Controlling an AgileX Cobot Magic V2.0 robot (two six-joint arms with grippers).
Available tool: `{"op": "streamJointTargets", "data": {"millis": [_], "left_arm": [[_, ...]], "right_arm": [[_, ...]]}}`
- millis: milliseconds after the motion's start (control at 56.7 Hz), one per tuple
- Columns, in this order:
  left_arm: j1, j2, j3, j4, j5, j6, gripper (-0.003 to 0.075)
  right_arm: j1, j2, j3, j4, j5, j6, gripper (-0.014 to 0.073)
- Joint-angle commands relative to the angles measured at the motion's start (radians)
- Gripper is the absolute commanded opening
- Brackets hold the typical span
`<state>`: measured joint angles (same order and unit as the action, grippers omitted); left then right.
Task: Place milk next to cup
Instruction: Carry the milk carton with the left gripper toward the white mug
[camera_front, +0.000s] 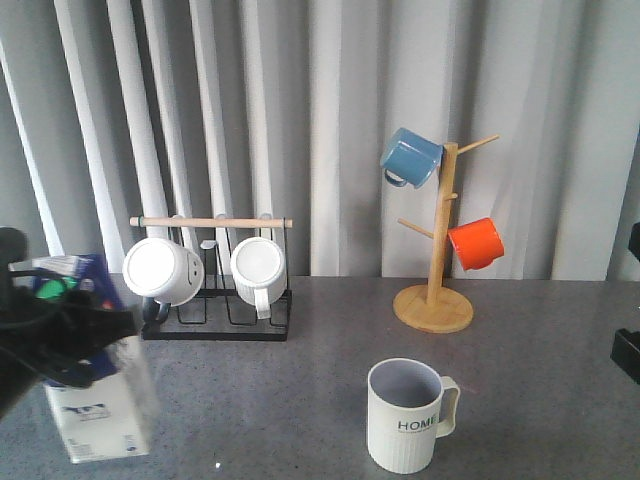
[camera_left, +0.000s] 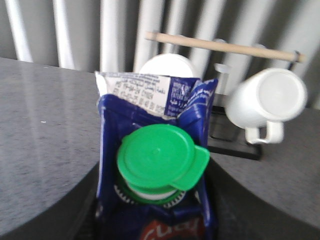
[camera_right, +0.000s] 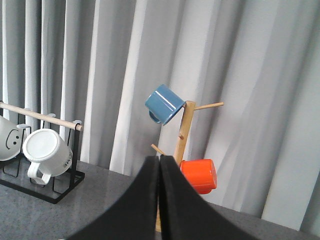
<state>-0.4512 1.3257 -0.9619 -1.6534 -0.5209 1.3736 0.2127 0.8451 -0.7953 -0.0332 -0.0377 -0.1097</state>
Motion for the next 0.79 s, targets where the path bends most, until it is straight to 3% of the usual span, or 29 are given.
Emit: {"op": "streamJointTargets", "data": {"millis": [0,388,777], "left_arm": [[-0.09,0.037,-0.086,0.052,0.047,0.013,0.0128],[-0.324,0.281,-0.333,0.016,-0.137,0.015,0.0128],[-0.382,0.409,-0.466,0.016,-0.142,0.015,0.0128]], "right_arm": [[-0.008,-0.008,-0.03,-0.001,-0.073,-0.011,-0.0008],[-0.008,-0.008,-0.03,-0.001,-0.073,-0.011,-0.0008],[-0.008,-0.008,-0.03,-0.001,-0.073,-0.011,-0.0008]]}}
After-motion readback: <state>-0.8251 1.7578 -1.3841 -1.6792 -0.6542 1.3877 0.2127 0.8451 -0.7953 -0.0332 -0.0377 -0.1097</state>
